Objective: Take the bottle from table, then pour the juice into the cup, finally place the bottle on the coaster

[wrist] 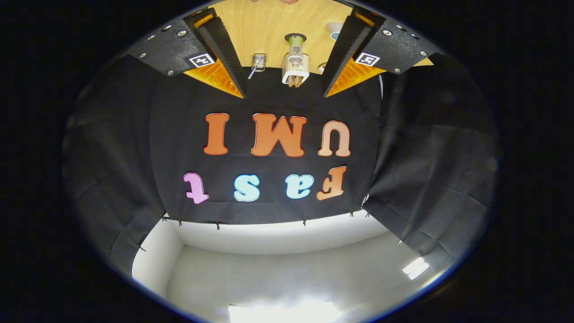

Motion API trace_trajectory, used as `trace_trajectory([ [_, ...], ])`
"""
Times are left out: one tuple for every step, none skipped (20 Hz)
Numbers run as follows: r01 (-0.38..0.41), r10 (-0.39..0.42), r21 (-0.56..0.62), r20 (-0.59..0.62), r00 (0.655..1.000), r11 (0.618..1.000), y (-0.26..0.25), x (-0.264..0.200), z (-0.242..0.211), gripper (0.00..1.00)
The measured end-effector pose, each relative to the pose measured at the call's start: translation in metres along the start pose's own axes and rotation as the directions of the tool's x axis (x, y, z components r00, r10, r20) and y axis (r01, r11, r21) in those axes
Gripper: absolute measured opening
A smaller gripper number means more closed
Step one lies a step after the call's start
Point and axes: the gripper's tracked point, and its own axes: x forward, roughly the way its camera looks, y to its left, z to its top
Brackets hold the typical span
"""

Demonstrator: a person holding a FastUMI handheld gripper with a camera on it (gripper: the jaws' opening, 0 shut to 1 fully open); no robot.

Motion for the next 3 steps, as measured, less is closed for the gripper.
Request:
trace_trajectory([
  [0.006, -0.006, 0.010, 0.002, 1.000, 1.000, -0.0022, 0.0006, 0.0014, 0.98],
  [0.008, -0.008, 0.023, 0.007, 1.000, 1.000, -0.0029, -0.0004, 0.0034, 0.98],
  [0.006, -0.006, 0.030, 0.015, 1.000, 1.000, -0.0030, -0.0004, 0.0060, 0.98],
])
